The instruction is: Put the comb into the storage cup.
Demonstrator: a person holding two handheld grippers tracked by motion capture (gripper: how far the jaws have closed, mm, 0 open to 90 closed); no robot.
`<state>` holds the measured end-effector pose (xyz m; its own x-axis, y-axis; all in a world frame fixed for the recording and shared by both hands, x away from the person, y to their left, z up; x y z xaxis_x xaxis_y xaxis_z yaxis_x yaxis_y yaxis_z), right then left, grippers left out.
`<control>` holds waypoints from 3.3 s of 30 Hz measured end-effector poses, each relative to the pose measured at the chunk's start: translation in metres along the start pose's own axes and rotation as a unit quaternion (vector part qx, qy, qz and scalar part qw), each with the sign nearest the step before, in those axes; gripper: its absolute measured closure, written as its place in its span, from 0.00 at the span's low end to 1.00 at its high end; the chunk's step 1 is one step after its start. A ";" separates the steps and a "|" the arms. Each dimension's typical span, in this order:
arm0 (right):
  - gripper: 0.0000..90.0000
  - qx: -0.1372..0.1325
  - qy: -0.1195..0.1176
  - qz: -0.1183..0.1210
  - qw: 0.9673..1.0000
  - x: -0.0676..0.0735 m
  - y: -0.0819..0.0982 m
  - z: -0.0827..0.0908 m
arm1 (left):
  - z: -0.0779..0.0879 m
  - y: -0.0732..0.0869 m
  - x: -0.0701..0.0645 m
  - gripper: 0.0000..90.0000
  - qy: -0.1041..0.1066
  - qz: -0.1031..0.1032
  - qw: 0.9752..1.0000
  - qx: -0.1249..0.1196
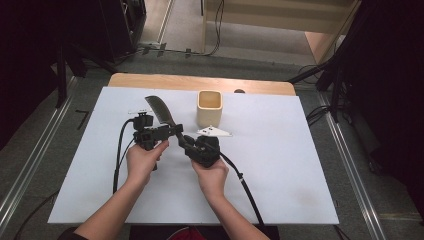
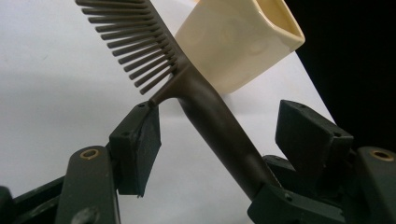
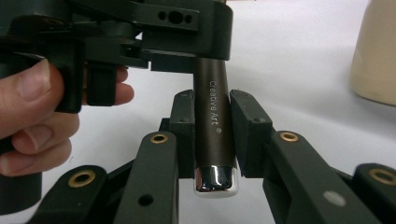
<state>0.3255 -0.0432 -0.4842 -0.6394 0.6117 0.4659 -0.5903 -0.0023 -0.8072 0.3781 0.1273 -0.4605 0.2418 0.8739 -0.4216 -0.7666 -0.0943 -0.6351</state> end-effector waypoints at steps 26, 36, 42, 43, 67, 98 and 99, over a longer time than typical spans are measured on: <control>0.78 -0.023 0.000 -0.004 1.000 0.006 0.002 -0.004 | -0.005 0.002 0.000 0.57 0.013 0.054 0.998 -0.004; 0.78 -0.026 0.005 -0.001 1.000 0.008 0.002 -0.005 | -0.007 0.004 0.005 0.68 0.026 0.081 0.996 0.003; 0.78 -0.025 0.006 0.005 1.000 0.007 0.003 -0.007 | -0.007 0.004 0.007 0.70 0.031 0.090 0.995 0.005; 0.78 -0.025 0.007 0.005 1.000 0.007 0.003 -0.007 | -0.007 0.004 0.007 0.71 0.034 0.095 0.995 0.006; 0.77 -0.017 0.003 0.023 1.000 0.007 0.005 -0.008 | -0.003 0.005 0.010 0.79 0.078 0.131 0.988 0.008; 0.37 0.065 -0.048 0.014 0.997 0.002 -0.005 0.007 | 0.001 -0.004 0.008 0.81 0.043 0.052 0.998 -0.010; 0.36 0.070 -0.049 0.015 0.996 0.002 -0.005 0.008 | 0.002 -0.004 0.007 0.81 0.041 0.048 0.998 -0.014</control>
<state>0.3238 -0.0482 -0.4767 -0.6992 0.5287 0.4812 -0.6284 -0.1336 -0.7664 0.3824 0.1349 -0.4597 0.2165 0.8188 -0.5317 -0.7724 -0.1895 -0.6062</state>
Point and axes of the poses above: each handheld gripper's, and its own axes: z roughly backward along the jaws, y roughly out of its underside, x roughly to its left, the point moved 2 cm from there along -z, roughly forward along the jaws, and after that the axes turned 13 degrees about -y, right-handed, at the moved point
